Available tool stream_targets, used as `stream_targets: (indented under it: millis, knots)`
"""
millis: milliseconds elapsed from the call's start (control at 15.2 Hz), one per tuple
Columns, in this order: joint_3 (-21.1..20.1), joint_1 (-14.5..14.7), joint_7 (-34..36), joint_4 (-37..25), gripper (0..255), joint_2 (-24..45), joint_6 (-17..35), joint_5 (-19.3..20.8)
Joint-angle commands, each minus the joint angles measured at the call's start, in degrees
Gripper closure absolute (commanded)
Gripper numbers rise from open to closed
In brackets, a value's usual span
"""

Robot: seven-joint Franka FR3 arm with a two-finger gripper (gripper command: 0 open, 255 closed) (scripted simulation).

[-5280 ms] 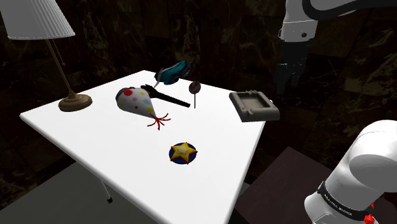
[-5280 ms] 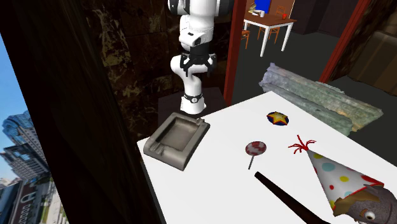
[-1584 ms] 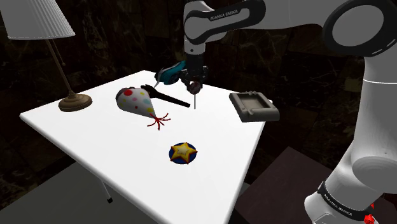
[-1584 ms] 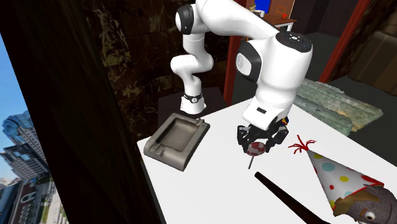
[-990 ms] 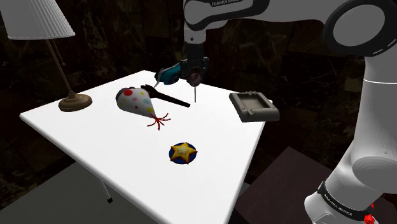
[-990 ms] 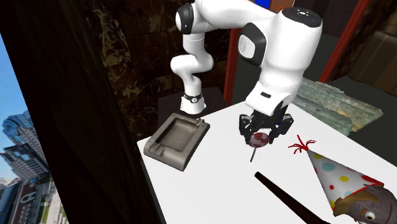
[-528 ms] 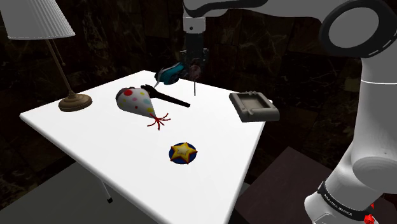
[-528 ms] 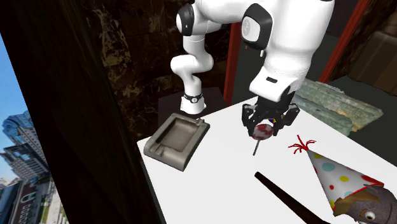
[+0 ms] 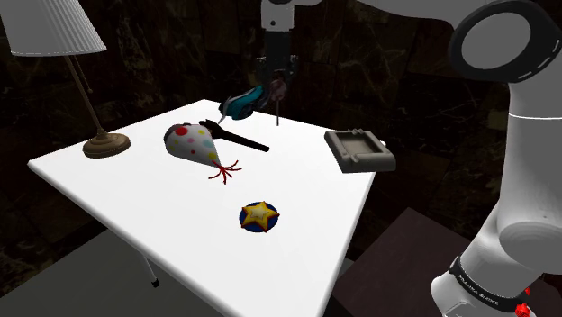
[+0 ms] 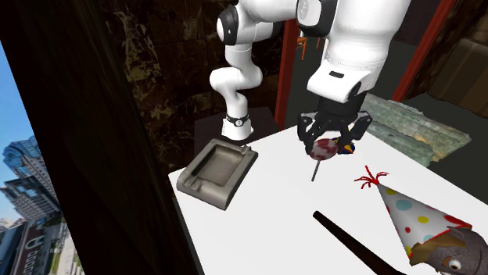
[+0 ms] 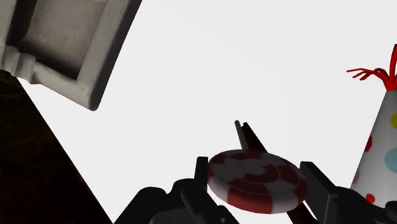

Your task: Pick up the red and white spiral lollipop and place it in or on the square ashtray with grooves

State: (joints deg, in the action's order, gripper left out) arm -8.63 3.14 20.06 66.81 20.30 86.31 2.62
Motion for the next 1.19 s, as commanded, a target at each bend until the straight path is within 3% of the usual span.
stream_targets:
  millis: [0, 528, 1122]
  knots:
    - [0.39, -1.40, -1.55, 4.09, 255, -3.43, 0.68, -0.59]
    - [3.70, -7.07, -10.09, 21.02, 255, -17.90, 3.25, -2.67]
    - [9.28, -12.07, -20.66, 31.60, 255, -29.31, 2.40, -2.65]
